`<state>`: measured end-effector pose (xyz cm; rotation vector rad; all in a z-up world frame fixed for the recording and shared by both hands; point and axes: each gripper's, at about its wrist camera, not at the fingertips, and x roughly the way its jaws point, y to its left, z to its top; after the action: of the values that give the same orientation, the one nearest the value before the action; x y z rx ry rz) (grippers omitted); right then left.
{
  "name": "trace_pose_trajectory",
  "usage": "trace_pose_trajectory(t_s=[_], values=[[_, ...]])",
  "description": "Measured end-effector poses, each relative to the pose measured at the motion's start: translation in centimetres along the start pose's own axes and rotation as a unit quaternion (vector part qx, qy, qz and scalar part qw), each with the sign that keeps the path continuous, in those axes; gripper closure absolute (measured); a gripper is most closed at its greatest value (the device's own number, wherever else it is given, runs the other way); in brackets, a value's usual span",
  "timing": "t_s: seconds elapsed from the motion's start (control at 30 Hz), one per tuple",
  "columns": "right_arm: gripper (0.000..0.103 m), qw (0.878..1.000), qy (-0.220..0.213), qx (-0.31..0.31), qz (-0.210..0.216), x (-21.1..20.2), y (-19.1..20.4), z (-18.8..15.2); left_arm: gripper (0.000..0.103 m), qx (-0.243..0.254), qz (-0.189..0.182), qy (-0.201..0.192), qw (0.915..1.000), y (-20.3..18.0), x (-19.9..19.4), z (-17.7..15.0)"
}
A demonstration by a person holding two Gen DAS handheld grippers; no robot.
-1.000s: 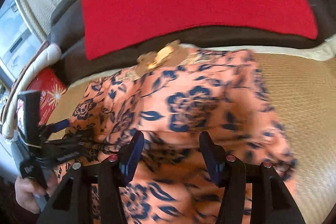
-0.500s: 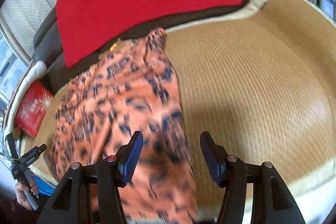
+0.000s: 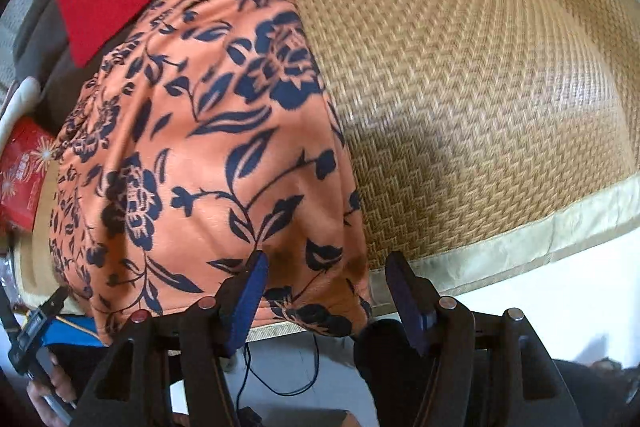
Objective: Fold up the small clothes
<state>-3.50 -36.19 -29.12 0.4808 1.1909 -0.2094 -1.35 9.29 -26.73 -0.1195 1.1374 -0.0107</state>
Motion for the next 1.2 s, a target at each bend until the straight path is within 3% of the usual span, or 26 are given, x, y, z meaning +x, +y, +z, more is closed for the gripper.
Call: trace_pose_trajectory(t_s=[0.2, 0.27, 0.3, 0.43, 0.5, 0.53, 0.6, 0.67, 0.73, 0.77, 0.83, 1.07, 1.2], values=[[0.038, 1.0, 0.016, 0.007, 0.0, 1.8, 0.3, -0.5, 0.018, -0.002, -0.018, 0.012, 0.9998, 0.2, 1.3, -0.6], [0.038, 1.0, 0.017, 0.016, 0.007, 2.0, -0.2, -0.5, 0.035, -0.011, -0.032, 0.025, 0.9991, 0.6, 1.9, -0.7], [0.038, 1.0, 0.017, 0.021, 0.013, 2.1, -0.4, -0.5, 0.051, -0.015, -0.042, 0.036, 0.9984, 0.7, 2.2, -0.8], [0.041, 0.998, 0.019, 0.038, 0.039, 2.0, -2.3, -1.0, 0.062, -0.015, -0.05, 0.041, 0.9978, 1.0, 2.4, -1.4], [0.065, 0.997, 0.019, 0.029, 0.062, 1.7, -2.4, -1.1, 0.066, -0.009, -0.052, 0.039, 0.9979, 0.8, 2.1, -1.5], [0.069, 0.997, 0.019, 0.023, 0.065, 1.4, -2.8, -1.2, 0.066, -0.006, -0.051, 0.038, 0.9979, 0.7, 2.1, -1.6], [0.089, 0.997, 0.018, 0.014, 0.076, 1.2, -2.1, -1.1, 0.065, -0.002, -0.05, 0.043, 0.9978, -0.2, 2.3, -1.2], [0.091, 0.995, 0.014, 0.011, 0.095, 0.5, -1.7, -1.3, 0.05, -0.001, -0.055, 0.054, 0.997, -0.6, 2.8, -1.1], [0.091, 0.993, 0.011, 0.012, 0.115, -0.1, -1.5, -1.1, 0.047, 0.007, -0.057, 0.059, 0.9966, -1.7, 3.1, -1.1], [0.091, 0.992, 0.011, 0.014, 0.124, -0.3, -1.5, -1.1, 0.051, 0.015, -0.053, 0.057, 0.9969, -2.0, 3.1, -1.2], [0.091, 0.989, 0.009, 0.016, 0.144, -1.2, -1.6, -0.9, 0.094, 0.029, -0.051, 0.054, 0.9968, -2.5, 2.8, -1.4], [0.092, 0.973, -0.002, 0.021, 0.23, -5.1, -1.9, 1.3, 0.096, 0.038, -0.133, 0.019, 0.9902, -4.0, -1.5, 1.1], [0.092, 0.961, -0.023, 0.017, 0.274, -8.0, -0.7, 3.3, 0.097, 0.037, -0.174, -0.026, 0.9837, -4.0, -5.4, 6.3]])
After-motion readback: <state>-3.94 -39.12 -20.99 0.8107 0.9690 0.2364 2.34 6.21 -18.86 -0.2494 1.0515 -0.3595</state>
